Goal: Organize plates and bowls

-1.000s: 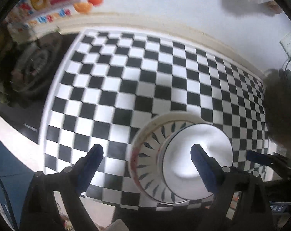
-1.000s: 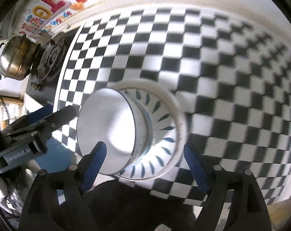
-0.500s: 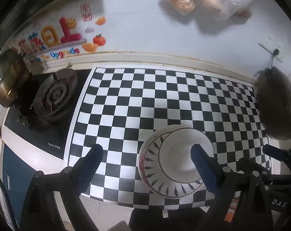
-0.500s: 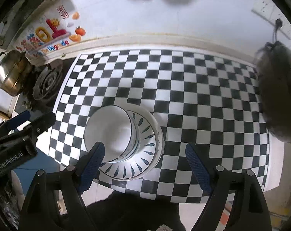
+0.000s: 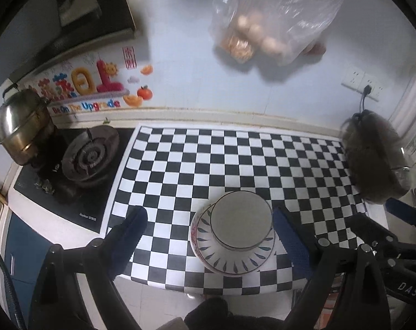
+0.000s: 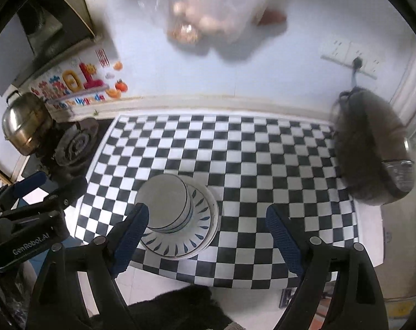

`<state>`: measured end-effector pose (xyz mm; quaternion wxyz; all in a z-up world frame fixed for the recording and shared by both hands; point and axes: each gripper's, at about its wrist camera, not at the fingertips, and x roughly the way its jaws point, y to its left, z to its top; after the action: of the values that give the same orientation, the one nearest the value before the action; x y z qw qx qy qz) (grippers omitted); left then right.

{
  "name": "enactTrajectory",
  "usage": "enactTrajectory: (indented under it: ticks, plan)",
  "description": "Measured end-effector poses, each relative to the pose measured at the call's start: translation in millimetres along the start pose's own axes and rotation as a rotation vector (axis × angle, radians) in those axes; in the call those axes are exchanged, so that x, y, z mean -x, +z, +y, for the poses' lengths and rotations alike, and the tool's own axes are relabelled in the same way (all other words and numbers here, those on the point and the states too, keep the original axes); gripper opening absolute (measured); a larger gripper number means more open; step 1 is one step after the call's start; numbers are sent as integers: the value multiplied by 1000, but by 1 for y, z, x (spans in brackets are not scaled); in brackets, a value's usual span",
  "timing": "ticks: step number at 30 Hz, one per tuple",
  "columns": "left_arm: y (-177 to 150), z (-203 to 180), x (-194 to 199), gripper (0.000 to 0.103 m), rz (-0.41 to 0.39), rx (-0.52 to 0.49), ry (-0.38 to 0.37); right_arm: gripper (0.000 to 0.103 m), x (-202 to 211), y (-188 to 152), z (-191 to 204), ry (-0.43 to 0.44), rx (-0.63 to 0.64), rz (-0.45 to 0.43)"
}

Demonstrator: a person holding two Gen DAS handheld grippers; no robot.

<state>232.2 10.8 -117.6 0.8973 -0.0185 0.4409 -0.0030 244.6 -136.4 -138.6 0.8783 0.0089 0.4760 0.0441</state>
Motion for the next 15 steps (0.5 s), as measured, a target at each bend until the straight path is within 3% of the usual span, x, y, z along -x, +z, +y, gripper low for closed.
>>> enactTrajectory:
  ticks: [15]
  plan:
    - [-47, -2, 123, 93, -151, 1, 11, 93, 142, -62, 5, -70, -6, -194]
